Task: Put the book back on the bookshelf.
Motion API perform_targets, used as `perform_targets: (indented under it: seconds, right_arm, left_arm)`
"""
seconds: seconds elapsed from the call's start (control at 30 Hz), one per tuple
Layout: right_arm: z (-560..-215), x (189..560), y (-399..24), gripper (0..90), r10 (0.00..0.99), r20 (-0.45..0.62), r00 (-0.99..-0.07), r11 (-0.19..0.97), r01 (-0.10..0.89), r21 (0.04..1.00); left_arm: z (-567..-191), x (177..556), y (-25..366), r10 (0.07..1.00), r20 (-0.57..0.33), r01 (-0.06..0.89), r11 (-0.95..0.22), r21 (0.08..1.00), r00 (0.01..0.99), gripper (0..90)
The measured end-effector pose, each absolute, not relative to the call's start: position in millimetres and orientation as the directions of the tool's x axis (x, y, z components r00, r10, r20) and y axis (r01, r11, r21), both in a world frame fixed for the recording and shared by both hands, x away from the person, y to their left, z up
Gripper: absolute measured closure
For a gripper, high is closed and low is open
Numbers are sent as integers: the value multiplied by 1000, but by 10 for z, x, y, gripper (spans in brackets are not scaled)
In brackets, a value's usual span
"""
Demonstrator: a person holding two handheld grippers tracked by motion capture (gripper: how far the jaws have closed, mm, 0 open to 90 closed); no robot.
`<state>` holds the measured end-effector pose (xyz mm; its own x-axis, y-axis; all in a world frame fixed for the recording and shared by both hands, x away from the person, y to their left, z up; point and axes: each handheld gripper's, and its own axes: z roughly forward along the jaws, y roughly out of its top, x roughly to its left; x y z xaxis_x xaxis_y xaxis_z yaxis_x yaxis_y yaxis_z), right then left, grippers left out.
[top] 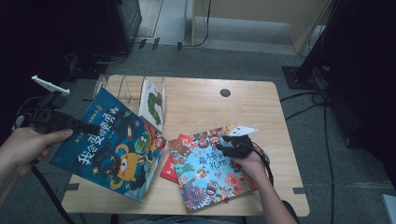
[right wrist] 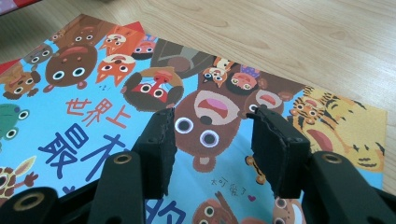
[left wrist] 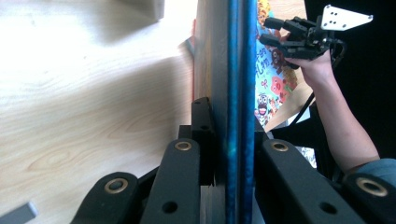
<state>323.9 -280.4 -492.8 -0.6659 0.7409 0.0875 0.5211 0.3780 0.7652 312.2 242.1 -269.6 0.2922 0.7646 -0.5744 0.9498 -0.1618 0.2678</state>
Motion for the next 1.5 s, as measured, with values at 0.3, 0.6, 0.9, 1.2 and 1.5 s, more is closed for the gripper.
perform_targets:
  seconds: [0.3, 0.6, 0.9, 1.2, 1.5]
  right_arm:
    - [-4933, 3270, -2774, 504, 735, 93, -672, 383, 525, 760]
    - [-4927, 3287, -2778, 511, 735, 94, -672, 383, 526, 759]
    - [-4932, 3289, -2763, 518, 731, 93, -676, 392, 528, 754]
    - [-4933, 3286, -2757, 529, 728, 102, -678, 394, 535, 747]
    - [-4932, 3271, -2763, 532, 725, 100, -681, 398, 533, 746]
  left_arm:
    - [-2696, 2981, 2752, 774, -579, 956, -110, 272, 254, 826]
    - [-2692, 2915, 3048, 797, -573, 965, -44, 259, 191, 829]
    - [-2635, 3147, 3283, 850, -514, 967, 28, 255, 111, 827]
    - [-2519, 3446, 3333, 881, -467, 967, 47, 251, 78, 833]
    - [-2432, 3679, 3407, 887, -461, 963, 90, 255, 39, 832]
